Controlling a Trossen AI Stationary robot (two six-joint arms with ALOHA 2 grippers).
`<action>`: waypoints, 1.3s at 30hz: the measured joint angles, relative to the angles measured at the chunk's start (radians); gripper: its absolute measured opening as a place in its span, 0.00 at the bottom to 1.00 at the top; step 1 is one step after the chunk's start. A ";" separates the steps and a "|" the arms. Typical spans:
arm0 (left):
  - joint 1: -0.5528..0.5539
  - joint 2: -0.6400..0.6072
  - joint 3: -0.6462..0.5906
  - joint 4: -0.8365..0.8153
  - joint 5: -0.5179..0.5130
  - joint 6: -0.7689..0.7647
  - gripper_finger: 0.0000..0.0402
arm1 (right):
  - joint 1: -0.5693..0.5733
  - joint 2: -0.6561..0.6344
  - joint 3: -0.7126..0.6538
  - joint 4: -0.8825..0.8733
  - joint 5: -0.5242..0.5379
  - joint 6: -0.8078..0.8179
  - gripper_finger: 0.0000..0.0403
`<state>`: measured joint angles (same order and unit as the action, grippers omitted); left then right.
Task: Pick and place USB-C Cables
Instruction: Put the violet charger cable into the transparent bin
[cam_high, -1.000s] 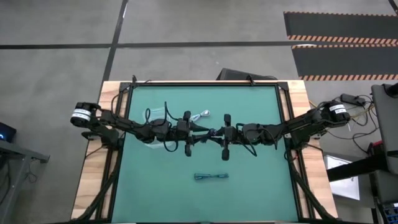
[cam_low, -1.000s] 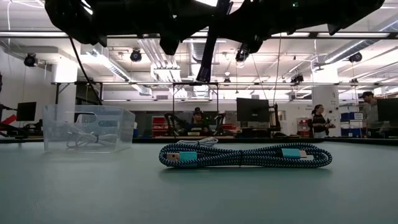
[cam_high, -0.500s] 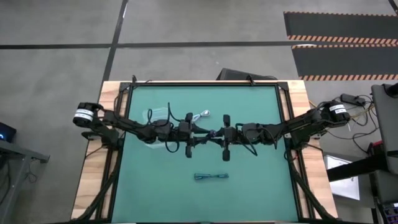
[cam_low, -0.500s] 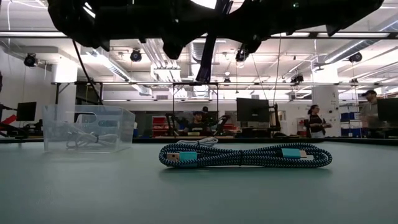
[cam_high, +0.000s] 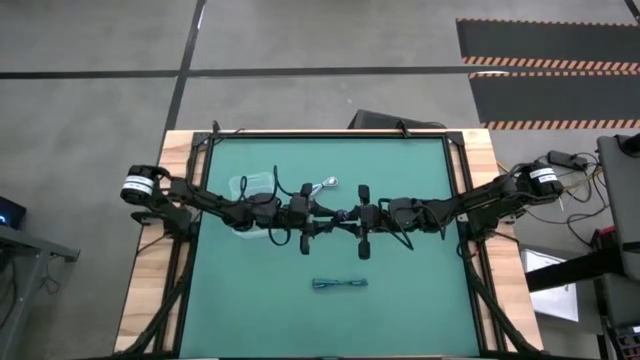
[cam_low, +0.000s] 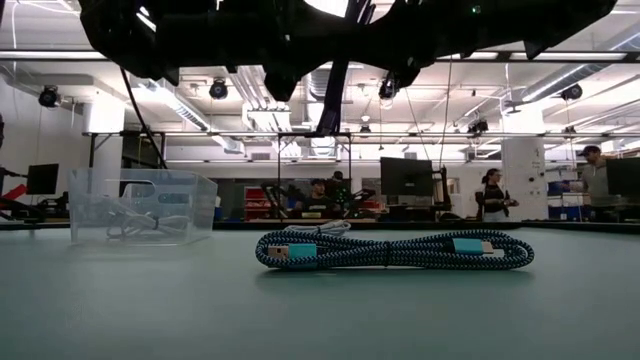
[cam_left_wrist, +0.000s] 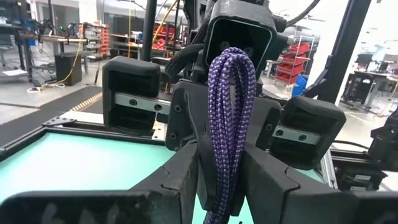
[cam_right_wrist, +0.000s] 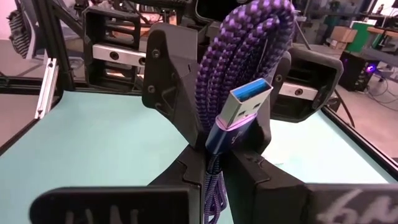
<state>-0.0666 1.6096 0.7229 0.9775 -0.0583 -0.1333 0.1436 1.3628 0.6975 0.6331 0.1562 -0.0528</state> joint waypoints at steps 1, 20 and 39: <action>0.000 0.000 0.000 0.001 0.001 0.009 0.23 | 0.000 0.000 0.000 0.000 0.000 0.000 0.07; 0.000 -0.002 -0.001 0.003 0.001 0.019 0.04 | 0.000 0.000 0.000 -0.003 0.026 0.027 0.22; -0.001 -0.044 -0.002 -0.099 0.003 0.010 0.04 | 0.000 -0.177 0.001 -0.293 0.032 0.105 0.44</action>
<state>-0.0673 1.5652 0.7210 0.8782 -0.0552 -0.1237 0.1432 1.1856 0.6983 0.3403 0.1881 0.0525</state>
